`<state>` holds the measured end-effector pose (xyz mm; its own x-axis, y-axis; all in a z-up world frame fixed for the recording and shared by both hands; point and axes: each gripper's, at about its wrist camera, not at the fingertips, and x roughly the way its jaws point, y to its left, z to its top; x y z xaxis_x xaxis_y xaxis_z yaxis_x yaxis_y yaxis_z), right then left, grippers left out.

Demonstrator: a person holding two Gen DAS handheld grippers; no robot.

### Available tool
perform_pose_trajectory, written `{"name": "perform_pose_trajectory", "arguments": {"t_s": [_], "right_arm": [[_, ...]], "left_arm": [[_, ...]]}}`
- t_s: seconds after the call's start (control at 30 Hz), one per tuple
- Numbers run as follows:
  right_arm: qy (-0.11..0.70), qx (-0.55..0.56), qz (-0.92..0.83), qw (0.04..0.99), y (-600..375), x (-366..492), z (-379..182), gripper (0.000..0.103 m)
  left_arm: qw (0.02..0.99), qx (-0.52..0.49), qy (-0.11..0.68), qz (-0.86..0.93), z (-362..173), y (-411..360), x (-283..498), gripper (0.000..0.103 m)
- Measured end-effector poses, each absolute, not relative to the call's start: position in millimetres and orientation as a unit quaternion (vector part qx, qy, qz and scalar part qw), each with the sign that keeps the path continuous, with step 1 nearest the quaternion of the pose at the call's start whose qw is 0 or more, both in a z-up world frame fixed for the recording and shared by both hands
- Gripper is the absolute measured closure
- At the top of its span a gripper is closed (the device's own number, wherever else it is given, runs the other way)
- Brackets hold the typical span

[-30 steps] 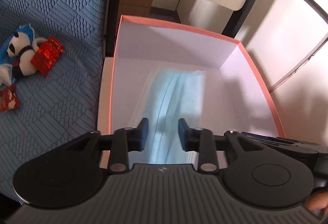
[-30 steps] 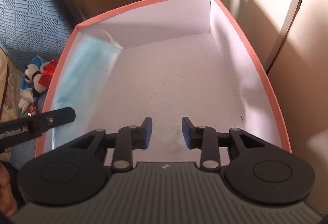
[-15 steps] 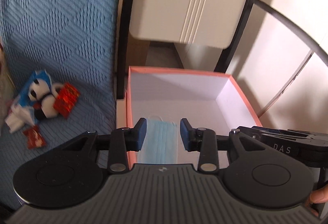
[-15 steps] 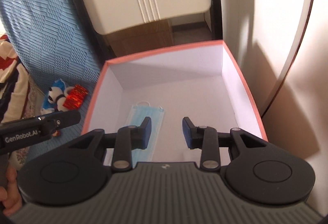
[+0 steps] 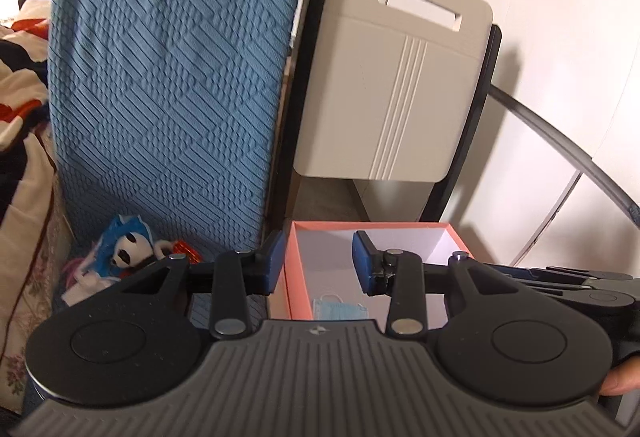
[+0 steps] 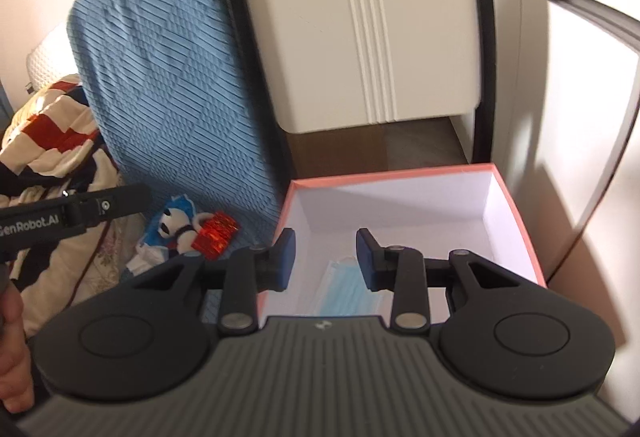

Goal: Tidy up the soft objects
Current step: 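Withdraw the left gripper from the box back toward the chair seat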

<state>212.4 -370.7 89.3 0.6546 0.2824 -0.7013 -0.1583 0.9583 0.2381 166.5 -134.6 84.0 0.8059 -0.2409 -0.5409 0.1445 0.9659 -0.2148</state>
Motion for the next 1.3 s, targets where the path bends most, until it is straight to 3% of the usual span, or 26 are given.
{"name": "perform_pose_trajectory", "arguments": {"t_s": [0.3, 1.3], "right_arm": [[0.36, 0.063, 0.141, 0.92, -324, 195, 107, 0.067], [0.407, 0.022, 0.181, 0.895, -201, 151, 36, 0.067]], "left_arm": [[0.96, -0.086, 0.255, -0.082, 101, -89, 131, 0.06], [0.948, -0.106, 0.296, -0.056, 0, 3, 103, 0.06]]}}
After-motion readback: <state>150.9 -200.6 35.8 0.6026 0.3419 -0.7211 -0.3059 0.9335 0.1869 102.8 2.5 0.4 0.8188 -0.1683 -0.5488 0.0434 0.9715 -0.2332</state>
